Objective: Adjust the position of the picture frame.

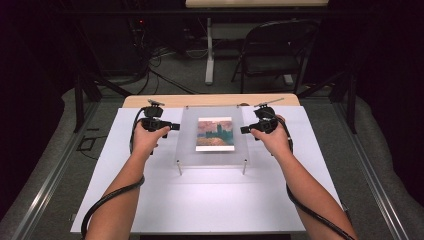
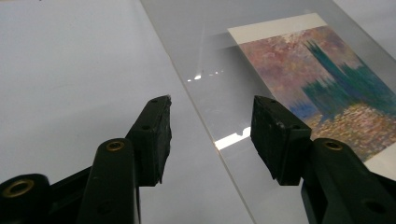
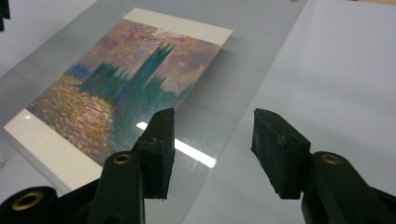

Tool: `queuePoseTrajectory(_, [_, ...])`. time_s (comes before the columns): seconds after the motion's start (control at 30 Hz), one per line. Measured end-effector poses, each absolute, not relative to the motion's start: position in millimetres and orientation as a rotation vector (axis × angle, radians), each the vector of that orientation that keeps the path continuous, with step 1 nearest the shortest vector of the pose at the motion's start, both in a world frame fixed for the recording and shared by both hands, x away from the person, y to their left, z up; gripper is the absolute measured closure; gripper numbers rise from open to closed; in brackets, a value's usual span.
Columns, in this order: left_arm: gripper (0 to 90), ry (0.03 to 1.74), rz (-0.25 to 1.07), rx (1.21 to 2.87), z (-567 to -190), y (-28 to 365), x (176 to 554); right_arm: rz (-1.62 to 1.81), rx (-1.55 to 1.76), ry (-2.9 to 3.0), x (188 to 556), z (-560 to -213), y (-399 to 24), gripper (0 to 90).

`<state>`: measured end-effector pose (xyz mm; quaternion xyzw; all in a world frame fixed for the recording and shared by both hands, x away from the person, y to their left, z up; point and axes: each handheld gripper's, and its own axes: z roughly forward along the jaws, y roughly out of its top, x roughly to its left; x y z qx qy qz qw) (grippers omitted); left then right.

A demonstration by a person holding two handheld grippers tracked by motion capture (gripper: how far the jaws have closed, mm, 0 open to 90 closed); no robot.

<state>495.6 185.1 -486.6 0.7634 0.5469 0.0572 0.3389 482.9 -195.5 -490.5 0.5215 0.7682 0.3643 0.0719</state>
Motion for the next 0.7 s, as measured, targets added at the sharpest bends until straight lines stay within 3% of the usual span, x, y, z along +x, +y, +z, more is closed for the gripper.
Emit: queuePoseTrajectory(0.7, [47.4, 1.519, 0.011, 1.971, -510, 178, 523, 1.066, 1.747, 2.34, 512, -511, -188, 48.6])
